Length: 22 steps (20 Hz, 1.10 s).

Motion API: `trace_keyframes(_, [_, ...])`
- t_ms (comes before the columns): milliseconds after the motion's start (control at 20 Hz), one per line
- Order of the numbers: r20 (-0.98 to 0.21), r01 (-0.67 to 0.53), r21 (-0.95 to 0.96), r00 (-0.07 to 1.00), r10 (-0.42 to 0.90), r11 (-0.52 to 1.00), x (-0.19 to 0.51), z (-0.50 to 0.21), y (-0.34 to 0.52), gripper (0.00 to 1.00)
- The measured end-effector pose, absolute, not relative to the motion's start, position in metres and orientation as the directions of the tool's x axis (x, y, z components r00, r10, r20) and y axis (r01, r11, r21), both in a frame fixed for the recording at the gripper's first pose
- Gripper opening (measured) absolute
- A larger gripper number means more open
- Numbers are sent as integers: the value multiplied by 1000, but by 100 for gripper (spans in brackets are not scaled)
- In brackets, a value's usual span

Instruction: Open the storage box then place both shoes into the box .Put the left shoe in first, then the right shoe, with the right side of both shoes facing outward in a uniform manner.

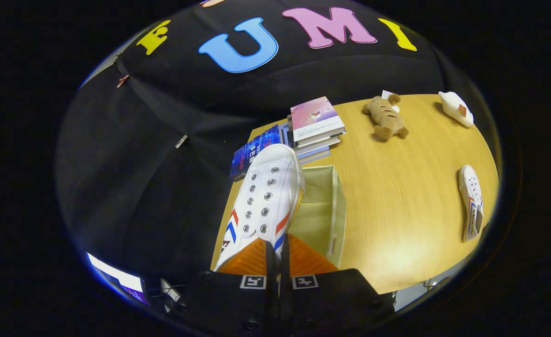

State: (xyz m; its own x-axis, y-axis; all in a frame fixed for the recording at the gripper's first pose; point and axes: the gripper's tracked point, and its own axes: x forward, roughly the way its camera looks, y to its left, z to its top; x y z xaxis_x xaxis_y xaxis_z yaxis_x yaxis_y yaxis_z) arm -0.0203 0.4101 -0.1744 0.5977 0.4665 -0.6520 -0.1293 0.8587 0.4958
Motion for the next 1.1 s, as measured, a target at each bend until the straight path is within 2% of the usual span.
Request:
trace_keyframes(600, [-757,-104,404,520,396,909,-19,-235,465,5])
trace_keyframes(700, [-760,-135,426,482,435,894,-24,-242,479,9])
trace_keyframes(750, [-743,-160,469,460,485,869,-26,-240,491,23])
trace_keyframes(800, [-715,-179,512,452,533,840,-28,-228,501,31])
trace_keyframes(950, [-661,-262,501,499,561,825,-21,-201,490,87])
trace_keyframes(1000, [-651,-295,474,517,556,830,-22,-192,479,86])
trace_keyframes(1050, [-639,-331,445,533,554,832,-24,-184,467,98])
trace_keyframes(1100, [-628,-360,411,554,546,838,-24,-177,451,99])
